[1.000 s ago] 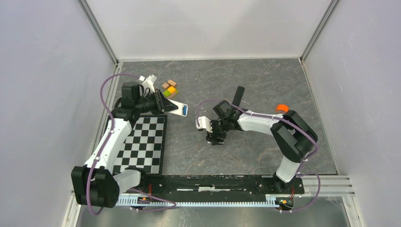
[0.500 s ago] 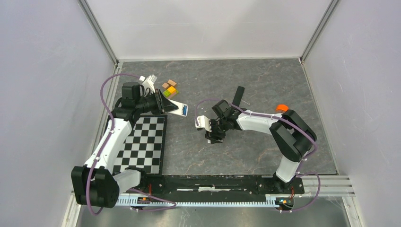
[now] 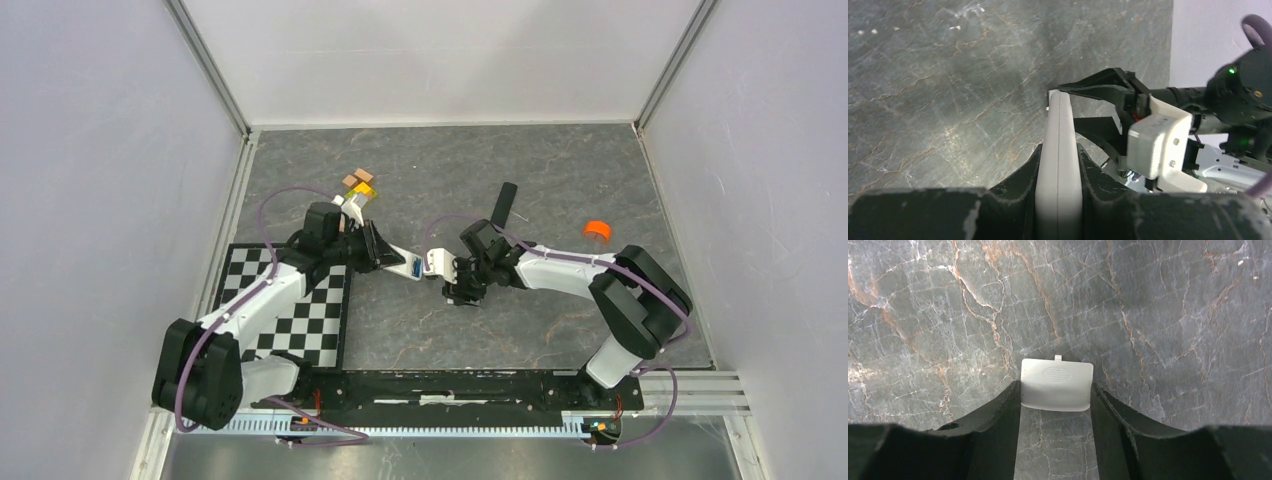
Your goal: Load the batteries into the remote control
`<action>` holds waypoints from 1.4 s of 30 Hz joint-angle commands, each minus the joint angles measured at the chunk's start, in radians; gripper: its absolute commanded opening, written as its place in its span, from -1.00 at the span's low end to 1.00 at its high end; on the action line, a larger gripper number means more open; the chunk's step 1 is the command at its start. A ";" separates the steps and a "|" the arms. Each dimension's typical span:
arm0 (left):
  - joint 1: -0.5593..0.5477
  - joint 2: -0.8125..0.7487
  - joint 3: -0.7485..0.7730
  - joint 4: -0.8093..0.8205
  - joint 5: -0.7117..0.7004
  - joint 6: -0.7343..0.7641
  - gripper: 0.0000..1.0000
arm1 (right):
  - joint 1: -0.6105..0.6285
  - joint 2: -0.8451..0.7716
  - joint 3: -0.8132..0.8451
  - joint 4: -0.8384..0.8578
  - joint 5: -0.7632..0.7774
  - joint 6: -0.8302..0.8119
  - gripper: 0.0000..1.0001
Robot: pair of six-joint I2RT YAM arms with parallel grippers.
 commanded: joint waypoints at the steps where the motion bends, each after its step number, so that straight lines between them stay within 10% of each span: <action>1: -0.018 0.010 -0.037 0.183 -0.061 -0.113 -0.96 | -0.002 -0.043 -0.051 0.020 0.030 0.022 -0.11; 42: -0.180 0.336 -0.076 0.384 -0.029 -0.100 -0.96 | -0.027 -0.233 -0.360 0.605 -0.042 0.296 -0.02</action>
